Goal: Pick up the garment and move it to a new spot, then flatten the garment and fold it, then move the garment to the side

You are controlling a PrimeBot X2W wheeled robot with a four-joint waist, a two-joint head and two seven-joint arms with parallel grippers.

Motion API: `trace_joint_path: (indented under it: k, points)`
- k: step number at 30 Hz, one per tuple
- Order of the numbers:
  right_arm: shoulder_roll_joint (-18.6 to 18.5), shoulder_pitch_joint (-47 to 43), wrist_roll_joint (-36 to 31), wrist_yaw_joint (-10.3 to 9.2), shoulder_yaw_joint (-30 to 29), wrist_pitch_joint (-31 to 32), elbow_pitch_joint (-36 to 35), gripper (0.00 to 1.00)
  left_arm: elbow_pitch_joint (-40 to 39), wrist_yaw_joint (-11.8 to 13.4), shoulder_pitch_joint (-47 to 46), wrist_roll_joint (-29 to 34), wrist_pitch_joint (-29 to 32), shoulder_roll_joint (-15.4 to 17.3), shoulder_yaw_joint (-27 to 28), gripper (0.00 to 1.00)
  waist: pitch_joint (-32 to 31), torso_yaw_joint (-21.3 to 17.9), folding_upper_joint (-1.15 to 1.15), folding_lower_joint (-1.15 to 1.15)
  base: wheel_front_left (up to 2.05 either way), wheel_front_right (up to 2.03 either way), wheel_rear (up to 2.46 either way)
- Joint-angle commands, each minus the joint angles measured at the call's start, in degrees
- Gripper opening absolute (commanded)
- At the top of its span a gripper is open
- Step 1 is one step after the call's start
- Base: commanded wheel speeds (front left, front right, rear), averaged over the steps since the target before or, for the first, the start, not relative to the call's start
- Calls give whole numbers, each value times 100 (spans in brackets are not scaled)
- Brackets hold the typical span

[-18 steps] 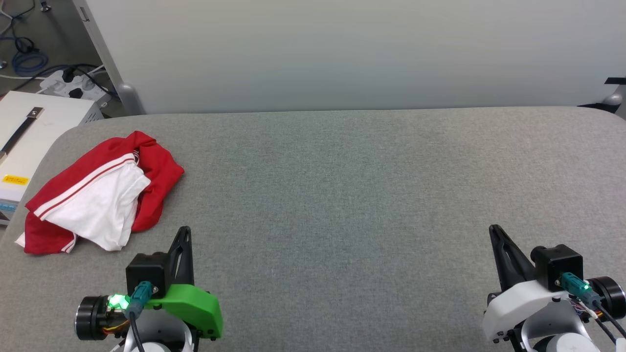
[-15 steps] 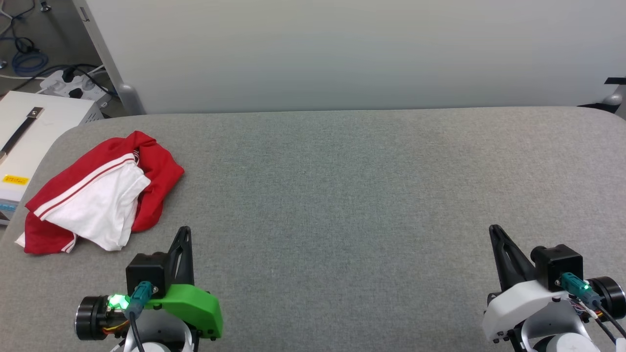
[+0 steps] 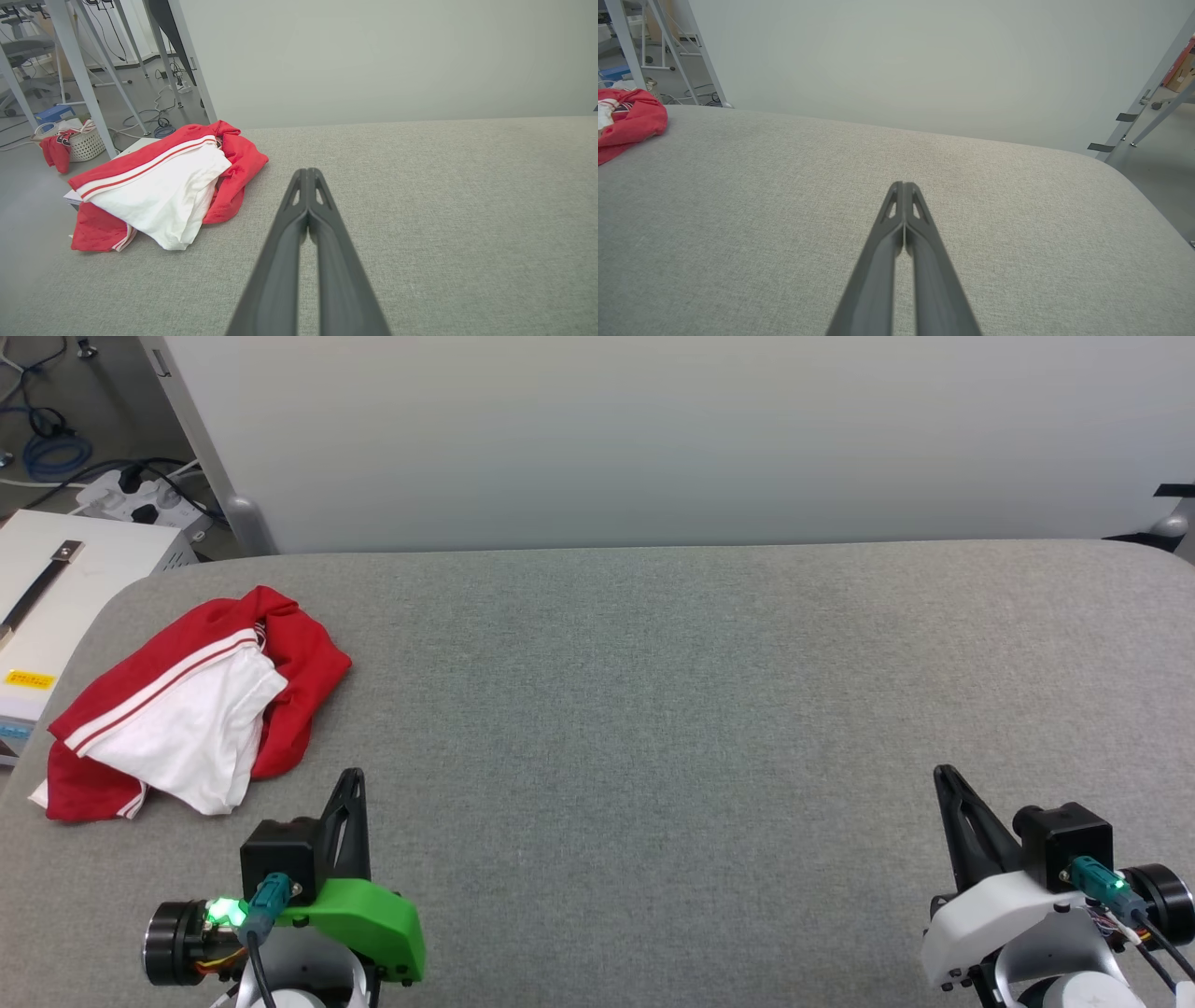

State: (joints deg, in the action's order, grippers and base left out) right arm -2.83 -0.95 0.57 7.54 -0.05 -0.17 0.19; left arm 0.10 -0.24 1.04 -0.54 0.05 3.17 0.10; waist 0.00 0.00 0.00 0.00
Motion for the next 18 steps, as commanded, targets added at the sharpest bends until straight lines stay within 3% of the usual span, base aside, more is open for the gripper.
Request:
trace_joint_path:
  k: [1,6,7,18]
  points:
    - [-5,95,-57,-5,5,17,-19,0,-10,24,-104,54,-5,-29,-10,0,0,0,0,0,0,0,0]
    - [-5,95,-57,-5,5,17,-19,0,-10,24,-104,54,-5,-29,-10,0,0,0,0,0,0,0,0]
    - [0,0,0,0,0,0,0,100,0,0,0,0,0,0,1,100,0,0,0,0,0,0,0]
    - [2,29,106,0,-92,-130,77,100,116,-19,-8,-164,-132,-1,12,100,13,3,0,0,0,0,0]
